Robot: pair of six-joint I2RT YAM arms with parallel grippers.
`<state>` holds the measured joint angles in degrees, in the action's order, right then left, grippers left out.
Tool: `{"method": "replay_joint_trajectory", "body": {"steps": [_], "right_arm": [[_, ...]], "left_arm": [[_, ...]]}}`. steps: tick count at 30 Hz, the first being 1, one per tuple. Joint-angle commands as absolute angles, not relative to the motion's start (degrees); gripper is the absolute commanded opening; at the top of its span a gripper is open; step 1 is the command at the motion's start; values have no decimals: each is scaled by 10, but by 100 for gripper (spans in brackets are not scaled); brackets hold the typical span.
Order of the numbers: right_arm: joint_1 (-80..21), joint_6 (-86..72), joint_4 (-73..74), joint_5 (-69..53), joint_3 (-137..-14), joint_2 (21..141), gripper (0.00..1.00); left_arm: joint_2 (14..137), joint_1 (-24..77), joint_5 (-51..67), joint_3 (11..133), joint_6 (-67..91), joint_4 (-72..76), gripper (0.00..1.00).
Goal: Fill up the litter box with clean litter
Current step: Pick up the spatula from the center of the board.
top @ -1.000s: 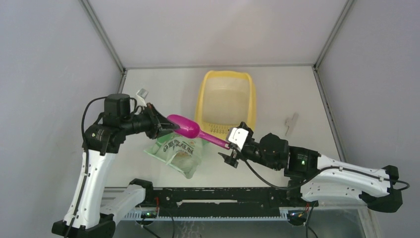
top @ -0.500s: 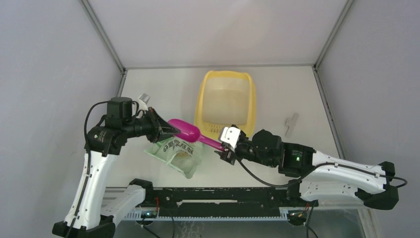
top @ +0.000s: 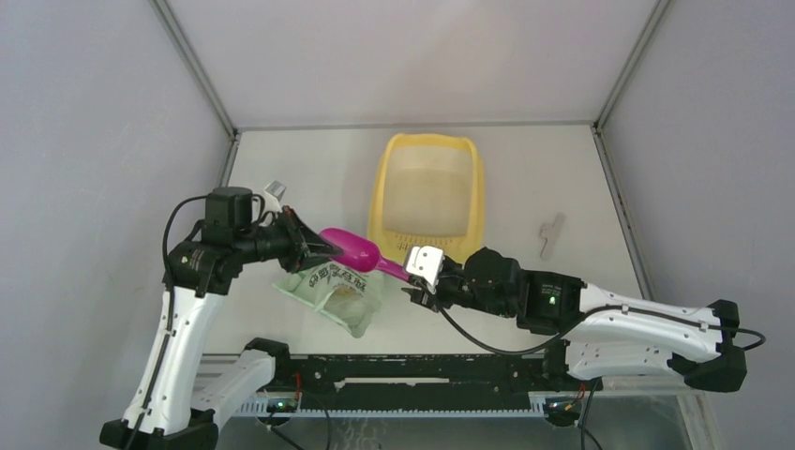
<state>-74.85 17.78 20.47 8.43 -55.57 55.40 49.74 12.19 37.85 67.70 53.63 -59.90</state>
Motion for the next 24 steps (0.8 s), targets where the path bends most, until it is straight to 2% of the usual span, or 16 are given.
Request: {"method": "replay_joint_trajectory", "body": {"steps": [1, 6, 10, 12, 15, 21, 24], "right_arm": [[-760, 182, 179, 85, -583, 555, 56], [-766, 185, 172, 94, -582, 551, 58], [-767, 186, 169, 91, -582, 554, 52], [-767, 186, 169, 89, -583, 557, 45], [-767, 186, 166, 88, -583, 561, 43], [-768, 186, 169, 92, -583, 572, 54], [-768, 187, 171, 98, -583, 576, 51]], "left_arm": [[494, 119, 393, 662, 542, -578, 0], [495, 119, 395, 648, 542, -568, 0], [492, 119, 404, 635, 552, -551, 0], [488, 119, 413, 624, 562, -538, 0], [483, 119, 423, 609, 573, -523, 0], [477, 119, 439, 594, 600, -489, 0], [473, 119, 447, 587, 611, -474, 0]]}}
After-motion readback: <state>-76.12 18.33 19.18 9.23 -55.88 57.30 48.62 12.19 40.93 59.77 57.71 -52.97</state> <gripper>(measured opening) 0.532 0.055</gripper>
